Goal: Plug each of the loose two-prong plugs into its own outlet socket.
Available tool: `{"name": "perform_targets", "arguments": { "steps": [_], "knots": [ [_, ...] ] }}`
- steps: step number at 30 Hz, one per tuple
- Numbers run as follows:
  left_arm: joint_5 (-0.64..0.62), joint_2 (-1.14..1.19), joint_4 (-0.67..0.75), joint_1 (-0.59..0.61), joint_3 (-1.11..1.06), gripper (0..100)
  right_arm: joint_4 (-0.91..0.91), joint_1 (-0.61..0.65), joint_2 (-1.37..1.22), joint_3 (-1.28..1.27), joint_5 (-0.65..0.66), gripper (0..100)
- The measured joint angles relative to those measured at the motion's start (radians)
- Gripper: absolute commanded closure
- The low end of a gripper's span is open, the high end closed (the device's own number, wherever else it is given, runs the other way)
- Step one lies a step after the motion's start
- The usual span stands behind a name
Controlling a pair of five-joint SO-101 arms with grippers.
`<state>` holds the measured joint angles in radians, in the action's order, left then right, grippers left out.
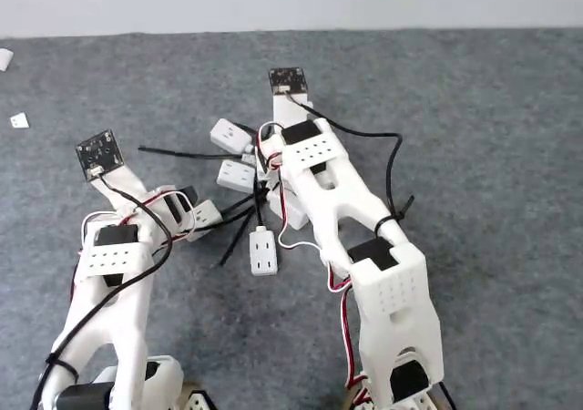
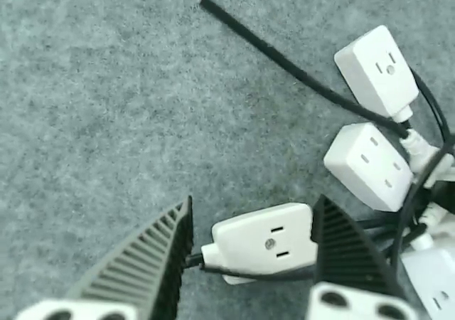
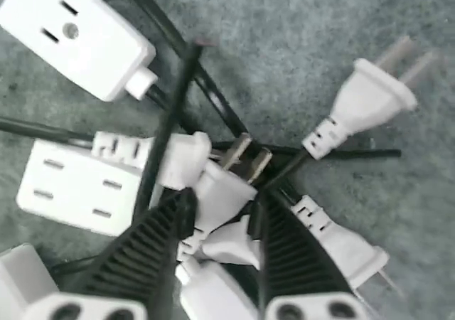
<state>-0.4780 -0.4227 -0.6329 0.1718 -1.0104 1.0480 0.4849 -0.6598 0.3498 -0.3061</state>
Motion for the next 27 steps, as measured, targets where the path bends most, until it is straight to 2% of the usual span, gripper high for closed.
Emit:
{"name": "perform_targets", "arguments": {
  "steps": [9, 16, 21, 23, 27],
  "knots": [
    [0.002, 0.0, 0.0, -0.002, 0.0, 75, 0.049, -0.011, 0.029, 0.012, 0.003, 99.0],
    [0.005, 0.0, 0.0, -0.015, 0.0, 75, 0.221, -0.011, 0.233, 0.009, 0.018, 99.0],
    [0.005, 0.0, 0.0, -0.017, 0.0, 75, 0.331, -0.078, 0.382, 0.009, 0.018, 99.0],
    [0.005, 0.0, 0.0, -0.017, 0.0, 75, 0.348, -0.08, 0.391, 0.0, 0.018, 97.2],
    [0.005, 0.0, 0.0, -0.018, 0.0, 75, 0.299, 0.003, 0.342, -0.121, 0.018, 88.4]
  ]
}}
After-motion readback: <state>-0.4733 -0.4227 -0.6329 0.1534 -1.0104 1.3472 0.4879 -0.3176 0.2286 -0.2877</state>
